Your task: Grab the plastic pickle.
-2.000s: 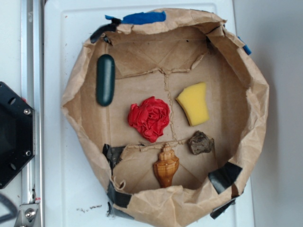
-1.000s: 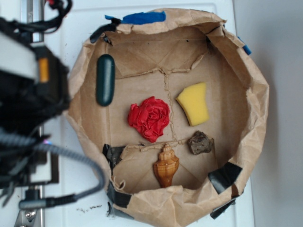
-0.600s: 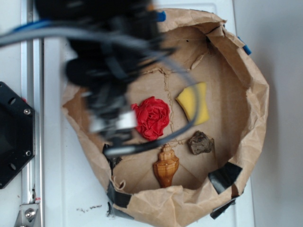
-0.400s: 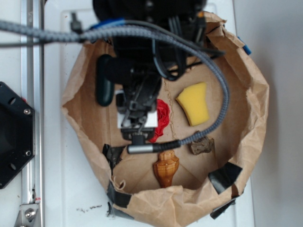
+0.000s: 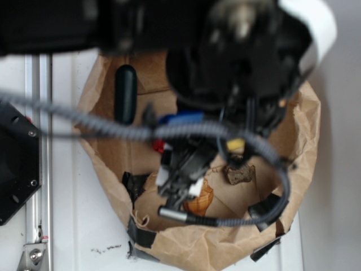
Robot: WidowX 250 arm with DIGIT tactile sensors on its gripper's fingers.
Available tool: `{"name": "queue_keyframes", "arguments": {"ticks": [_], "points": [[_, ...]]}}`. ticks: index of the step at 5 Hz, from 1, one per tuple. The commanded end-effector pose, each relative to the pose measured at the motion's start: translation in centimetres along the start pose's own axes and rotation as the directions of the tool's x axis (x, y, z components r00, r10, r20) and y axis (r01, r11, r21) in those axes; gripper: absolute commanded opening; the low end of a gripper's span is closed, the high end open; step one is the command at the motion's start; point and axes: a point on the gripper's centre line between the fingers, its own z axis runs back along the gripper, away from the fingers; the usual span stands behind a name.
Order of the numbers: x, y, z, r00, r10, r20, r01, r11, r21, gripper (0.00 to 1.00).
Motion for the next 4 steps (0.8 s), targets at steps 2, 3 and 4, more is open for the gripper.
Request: {"name": "queue_keyframes", "arguments": {"ticks": [2, 3, 4], "points": [[0.2, -0.7, 1.2, 0.999, -0.013, 0.05, 0.011, 1.0, 0.026, 1.0], [1.0, 1.4, 1.3, 0.965, -0.259, 0.032, 0.259, 0.966, 0.019, 1.0], [1.3, 1.8, 0.7, 0.88, -0.473, 0.042, 0.475, 0.878, -0.054, 1.0]]}}
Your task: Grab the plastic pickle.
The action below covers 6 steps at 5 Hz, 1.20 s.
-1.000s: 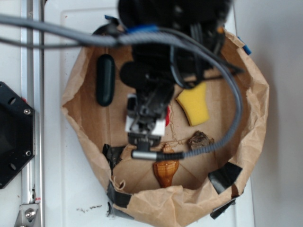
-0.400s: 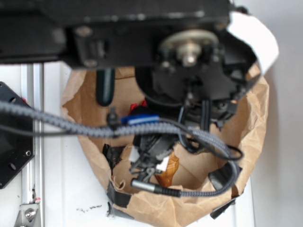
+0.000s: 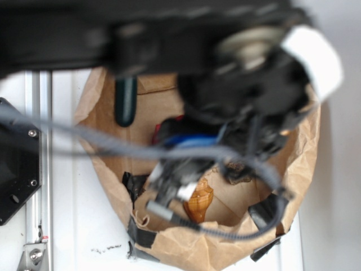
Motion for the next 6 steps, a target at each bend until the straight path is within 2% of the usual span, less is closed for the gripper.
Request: {"name": "queue_keyframes", "arguments": {"ticks": [1, 2, 3, 6], "points": [[1.0, 1.3, 0.1, 0.919, -0.378, 0.114, 0.389, 0.915, -0.104, 1.0], [1.0, 1.7, -1.7, 0.829, -0.55, 0.1, 0.554, 0.832, -0.028, 1.0], [0.1, 1.8, -4.3, 0.793, -0.606, -0.066, 0.608, 0.793, 0.029, 1.0], [-4.8, 3.1, -7.0, 0.743, -0.651, -0.154, 0.65, 0.757, -0.064, 1.0]]}}
